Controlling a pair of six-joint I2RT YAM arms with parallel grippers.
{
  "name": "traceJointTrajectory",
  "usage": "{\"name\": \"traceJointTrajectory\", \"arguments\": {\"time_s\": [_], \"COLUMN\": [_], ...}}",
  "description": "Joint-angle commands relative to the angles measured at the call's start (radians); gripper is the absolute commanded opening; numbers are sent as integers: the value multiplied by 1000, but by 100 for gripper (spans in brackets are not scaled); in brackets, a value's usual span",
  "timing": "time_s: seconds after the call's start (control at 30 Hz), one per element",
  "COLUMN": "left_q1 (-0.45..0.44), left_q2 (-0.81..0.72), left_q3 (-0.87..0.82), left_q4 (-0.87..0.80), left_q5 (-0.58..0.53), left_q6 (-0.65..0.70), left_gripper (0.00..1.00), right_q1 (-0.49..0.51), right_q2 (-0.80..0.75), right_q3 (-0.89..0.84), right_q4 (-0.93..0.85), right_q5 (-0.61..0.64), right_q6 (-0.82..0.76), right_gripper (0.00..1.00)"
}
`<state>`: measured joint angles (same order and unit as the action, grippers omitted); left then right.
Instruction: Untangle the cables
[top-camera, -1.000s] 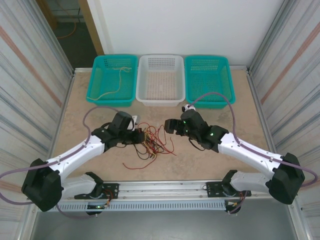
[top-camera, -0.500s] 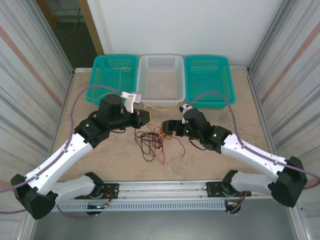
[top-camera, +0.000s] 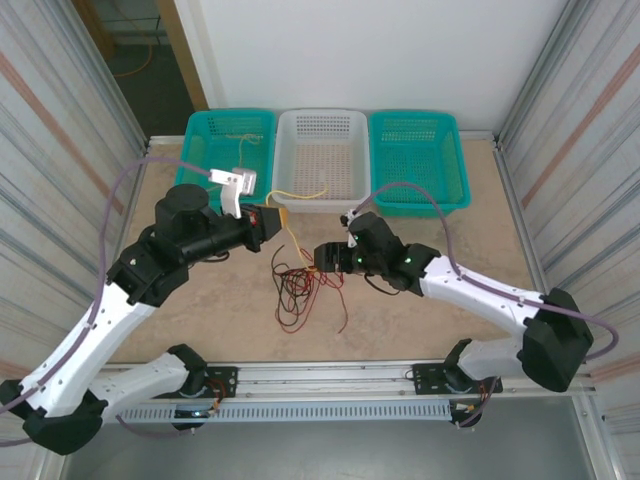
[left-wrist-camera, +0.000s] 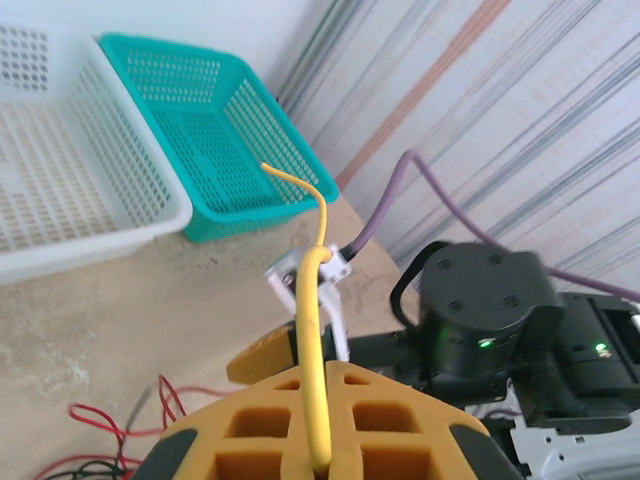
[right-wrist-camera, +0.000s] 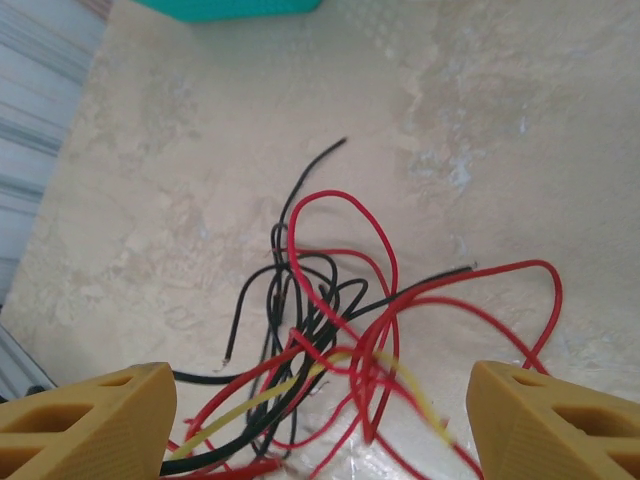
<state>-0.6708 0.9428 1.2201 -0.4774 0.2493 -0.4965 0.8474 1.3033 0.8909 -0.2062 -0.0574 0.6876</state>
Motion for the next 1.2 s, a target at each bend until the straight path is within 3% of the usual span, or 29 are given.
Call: {"name": "traceJointTrajectory", "arguments": {"time_s": [0.0,0.13,0.33,0.4,0.5,0.63,0.7,0.87,0.97,1.17], "left_q1": [16,56,154,189,232,243,243,243,243,243], "left_q2": [-31,-51,-73,-73,-63,-47,-37,-20,-15,2], "left_q3": [38,43,80,82,72,61,66,83,94,127], "left_q4": [40,80,87,92,112,149,158,181,192,213], "left_q5": [-66,-66,-34,6,69,115,130,168,184,220], "left_q6": [12,-22,-60,-84,-127,-158,-167,-193,-209,-245], "left_gripper": [0,0,0,0,0,0,0,0,0,0], "right_q1": [9,-6,-68,-76,-37,63,108,199,205,190], "right_q2": [32,61,80,41,-63,-175,-192,-174,-133,-8], "right_q3": [17,10,18,16,7,8,13,33,51,86], "right_q4": [-8,-22,-120,-126,-97,-52,-31,66,141,234], "right_q5": [-9,15,67,67,71,94,94,112,84,90], "right_q6": [-1,3,-13,-42,-113,-211,-237,-280,-283,-288], "right_gripper": [74,66,47,46,52,80,86,86,80,80]}}
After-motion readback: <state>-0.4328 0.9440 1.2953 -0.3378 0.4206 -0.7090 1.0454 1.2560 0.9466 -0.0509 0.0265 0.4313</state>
